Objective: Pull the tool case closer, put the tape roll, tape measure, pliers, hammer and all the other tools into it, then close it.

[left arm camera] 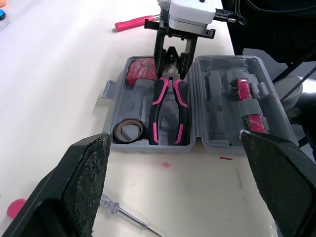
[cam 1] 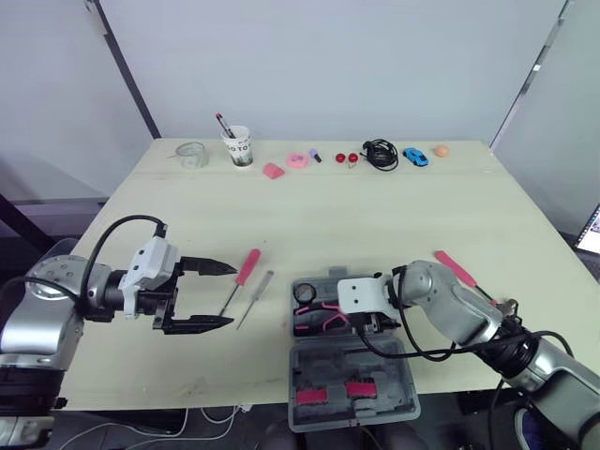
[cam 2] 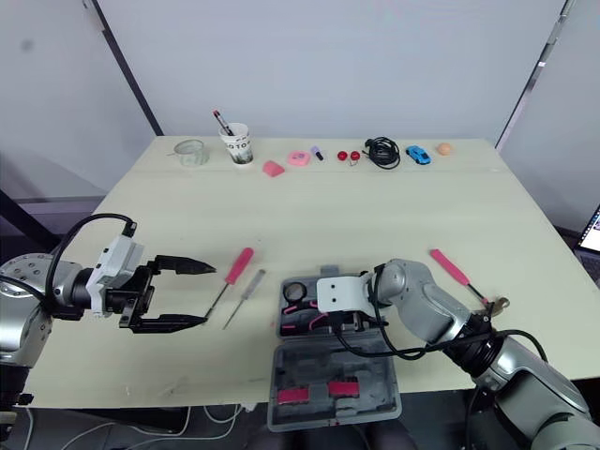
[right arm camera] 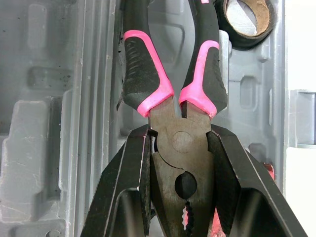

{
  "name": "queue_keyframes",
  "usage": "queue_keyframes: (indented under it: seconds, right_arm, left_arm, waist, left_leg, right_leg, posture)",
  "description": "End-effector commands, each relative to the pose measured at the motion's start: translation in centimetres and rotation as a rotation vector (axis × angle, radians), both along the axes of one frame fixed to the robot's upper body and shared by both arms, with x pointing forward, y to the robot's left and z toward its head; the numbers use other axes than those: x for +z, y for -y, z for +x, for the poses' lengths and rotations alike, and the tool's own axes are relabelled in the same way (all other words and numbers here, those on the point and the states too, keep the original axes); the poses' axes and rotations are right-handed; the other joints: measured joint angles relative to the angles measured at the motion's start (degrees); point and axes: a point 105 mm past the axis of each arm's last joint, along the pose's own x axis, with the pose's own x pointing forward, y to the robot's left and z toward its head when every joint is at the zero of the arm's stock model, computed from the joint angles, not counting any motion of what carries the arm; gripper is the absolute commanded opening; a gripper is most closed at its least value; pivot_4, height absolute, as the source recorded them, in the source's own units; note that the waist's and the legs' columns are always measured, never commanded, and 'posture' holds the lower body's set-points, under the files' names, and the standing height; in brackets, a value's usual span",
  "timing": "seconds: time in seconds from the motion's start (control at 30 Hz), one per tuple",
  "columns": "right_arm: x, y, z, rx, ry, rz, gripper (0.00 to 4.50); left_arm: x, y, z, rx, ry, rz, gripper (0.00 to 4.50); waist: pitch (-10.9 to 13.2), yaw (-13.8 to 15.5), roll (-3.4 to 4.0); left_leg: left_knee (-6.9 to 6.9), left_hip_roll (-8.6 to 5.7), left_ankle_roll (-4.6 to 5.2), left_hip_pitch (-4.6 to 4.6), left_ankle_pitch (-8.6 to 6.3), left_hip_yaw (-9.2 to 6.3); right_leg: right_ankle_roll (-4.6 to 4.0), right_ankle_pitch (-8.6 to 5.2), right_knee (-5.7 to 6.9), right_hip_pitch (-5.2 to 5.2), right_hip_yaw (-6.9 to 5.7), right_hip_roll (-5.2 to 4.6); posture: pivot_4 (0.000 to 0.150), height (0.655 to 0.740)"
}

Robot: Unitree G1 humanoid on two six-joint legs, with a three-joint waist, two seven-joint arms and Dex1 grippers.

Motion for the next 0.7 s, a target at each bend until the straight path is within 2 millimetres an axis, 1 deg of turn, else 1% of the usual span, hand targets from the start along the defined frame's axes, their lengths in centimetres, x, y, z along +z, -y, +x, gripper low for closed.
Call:
queue_keyframes:
  seconds: [0.03,0.07,0.1,0.13,0.17,0.2,0.23,0.33,0.47,0.5,0.53,0.57,0.67,0.7]
  right_arm:
    - [0.6,-0.1,-0.2,0.040,0.009,0.011,1.56]
    - [0.6,0.0,-0.3,0.043,0.004,0.011,2.08]
    - [0.6,0.0,-0.4,0.045,0.000,0.011,2.27]
    - [0.6,0.0,-0.3,0.044,0.007,0.010,2.74]
    - [0.6,0.0,-0.1,0.039,0.027,0.012,3.34]
    - [0.7,0.0,0.1,0.035,0.034,0.017,3.66]
    - [0.7,0.1,0.1,0.033,0.033,0.018,4.25]
    - [1.0,0.2,0.1,0.018,0.018,0.054,4.25]
    - [2.0,-0.5,0.3,-0.026,-0.011,0.214,4.25]
    - [2.2,-0.8,0.4,-0.036,-0.027,0.273,3.87]
    - [2.4,-1.0,0.4,-0.044,-0.040,0.315,3.72]
    - [3.0,-1.7,0.2,-0.028,-0.063,0.411,3.36]
    - [3.3,-2.2,0.0,0.001,-0.072,0.542,1.99]
    - [3.0,-2.2,0.2,-0.006,-0.074,0.550,1.37]
  left_arm:
    - [0.3,0.4,-0.8,-0.073,-0.001,0.003,4.48]
    - [0.2,0.4,-0.8,-0.072,-0.001,0.002,4.50]
    - [0.2,0.4,-0.8,-0.072,-0.001,0.002,4.50]
    - [0.2,0.5,-0.8,-0.072,-0.001,0.001,4.50]
    - [0.1,0.5,-0.8,-0.072,-0.001,0.000,4.50]
    - [0.1,0.5,-0.8,-0.070,-0.001,-0.002,4.50]
    - [0.0,0.5,-0.8,-0.069,-0.002,-0.003,4.50]
    - [-0.3,0.5,-0.8,-0.066,-0.004,-0.004,4.50]
    - [-0.3,0.5,-0.8,-0.060,0.000,-0.009,4.50]
    - [-0.3,0.5,-0.7,-0.058,0.001,-0.012,4.50]
    - [-0.3,0.5,-0.7,-0.057,0.002,-0.014,4.50]
    - [-0.3,0.5,-0.7,-0.056,0.003,-0.015,4.50]
    - [-0.4,0.6,-0.6,-0.053,0.005,-0.022,4.50]
    - [-0.5,0.6,-0.6,-0.053,0.005,-0.023,4.50]
  waist:
    - [0.00,0.01,0.00]
    - [0.00,0.02,0.00]
    - [0.00,0.04,0.00]
    - [0.00,0.04,0.00]
    - [0.00,0.05,0.00]
    - [0.00,0.06,0.00]
    - [-0.01,0.09,-0.01]
    - [-0.01,0.12,-0.01]
    - [-0.01,0.10,-0.01]
    - [-0.01,0.10,-0.01]
    - [-0.01,0.10,-0.02]
    - [-0.01,0.09,-0.01]
    - [-0.01,0.10,-0.01]
    - [0.00,0.12,-0.01]
  left_leg:
    - [0.00,0.00,0.00,0.00,0.00,0.00]
    - [0.00,0.00,0.00,0.00,0.00,0.01]
    - [0.00,0.00,0.00,0.00,0.00,0.01]
    - [0.00,0.00,0.00,0.00,0.00,0.01]
    - [0.00,0.00,0.00,0.00,0.00,0.02]
    - [0.00,0.00,0.00,0.00,0.00,0.02]
    - [0.00,0.00,0.00,0.00,0.00,0.02]
    - [0.00,0.00,0.00,0.00,0.00,0.01]
    - [0.00,0.00,0.00,0.00,0.00,0.02]
    - [0.00,0.00,0.00,0.00,0.00,0.01]
    - [0.00,0.00,0.00,0.00,0.00,0.02]
    - [0.00,0.00,0.00,0.02,0.00,0.02]
    - [-0.02,0.00,0.00,0.02,0.00,0.02]
    - [-0.02,-0.01,0.00,0.02,0.00,0.02]
  right_leg:
    - [0.00,0.00,0.00,0.00,0.00,0.00]
    - [0.00,0.00,0.00,0.00,0.00,0.00]
    - [0.00,0.00,0.00,0.00,0.00,-0.01]
    - [0.00,0.00,-0.01,0.00,0.00,-0.01]
    - [0.00,0.00,-0.01,0.00,0.00,-0.01]
    - [0.00,0.00,-0.01,0.00,0.00,-0.01]
    - [0.00,0.00,-0.01,0.00,0.01,-0.01]
    - [0.00,0.00,-0.01,0.01,0.00,-0.01]
    - [0.00,0.00,-0.01,0.01,0.01,-0.01]
    - [0.00,0.00,0.00,0.01,0.01,-0.01]
    - [0.00,0.00,0.00,0.01,0.01,0.00]
    - [0.00,0.00,0.00,0.02,0.01,0.00]
    - [0.01,0.01,-0.01,0.03,0.01,0.00]
    - [0.02,0.01,-0.01,0.03,0.02,0.00]
  posture:
    - [0.150,0.7400]
    - [0.150,0.7400]
    - [0.150,0.7400]
    - [0.150,0.7400]
    - [0.150,0.7400]
    - [0.150,0.7400]
    - [0.150,0.7400]
    - [0.150,0.7400]
    - [0.150,0.7400]
    - [0.150,0.7400]
    - [0.150,0.7400]
    - [0.150,0.7400]
    - [0.150,0.7400]
    - [0.150,0.7400]
